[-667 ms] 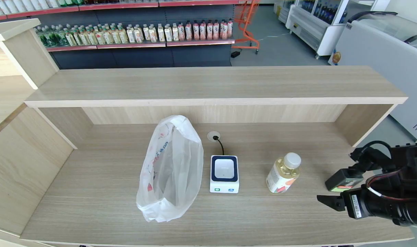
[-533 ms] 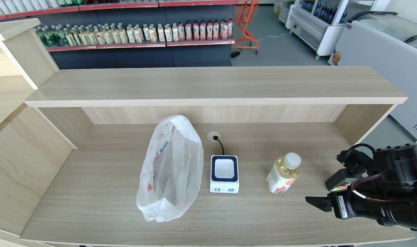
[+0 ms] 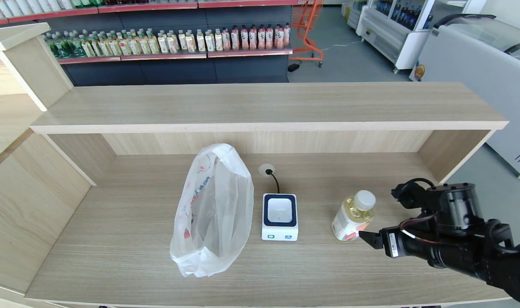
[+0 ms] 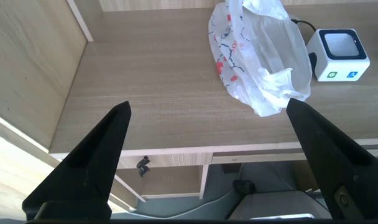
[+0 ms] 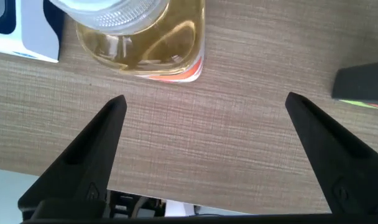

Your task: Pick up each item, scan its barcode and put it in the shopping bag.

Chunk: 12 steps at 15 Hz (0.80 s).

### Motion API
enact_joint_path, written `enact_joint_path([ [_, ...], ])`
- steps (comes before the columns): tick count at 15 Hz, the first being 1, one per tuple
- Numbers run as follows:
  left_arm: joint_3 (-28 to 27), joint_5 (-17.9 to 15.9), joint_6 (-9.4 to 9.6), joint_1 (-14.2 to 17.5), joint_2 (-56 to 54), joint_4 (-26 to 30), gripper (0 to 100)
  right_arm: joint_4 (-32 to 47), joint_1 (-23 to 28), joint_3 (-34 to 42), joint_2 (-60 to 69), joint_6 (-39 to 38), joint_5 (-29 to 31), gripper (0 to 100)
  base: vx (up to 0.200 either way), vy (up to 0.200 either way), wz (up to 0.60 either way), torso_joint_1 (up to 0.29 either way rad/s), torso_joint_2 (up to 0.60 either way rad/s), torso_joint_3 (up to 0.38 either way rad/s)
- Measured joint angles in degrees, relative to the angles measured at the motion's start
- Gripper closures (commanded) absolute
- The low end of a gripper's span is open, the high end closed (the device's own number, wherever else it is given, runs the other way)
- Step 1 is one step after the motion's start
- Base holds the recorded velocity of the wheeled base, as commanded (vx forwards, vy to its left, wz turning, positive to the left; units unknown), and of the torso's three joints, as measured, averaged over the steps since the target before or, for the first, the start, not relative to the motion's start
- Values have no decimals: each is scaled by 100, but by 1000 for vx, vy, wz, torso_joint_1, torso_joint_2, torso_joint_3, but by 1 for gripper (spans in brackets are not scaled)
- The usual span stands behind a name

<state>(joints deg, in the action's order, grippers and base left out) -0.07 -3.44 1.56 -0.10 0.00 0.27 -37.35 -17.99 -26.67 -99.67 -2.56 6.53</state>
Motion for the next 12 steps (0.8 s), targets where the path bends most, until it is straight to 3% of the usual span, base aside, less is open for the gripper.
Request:
enact_joint_path([
  [12,0,0,2,0,0,-2,0,-2152,-485,-80,-1336,-6,6,0,0,0,0,0,0,0],
])
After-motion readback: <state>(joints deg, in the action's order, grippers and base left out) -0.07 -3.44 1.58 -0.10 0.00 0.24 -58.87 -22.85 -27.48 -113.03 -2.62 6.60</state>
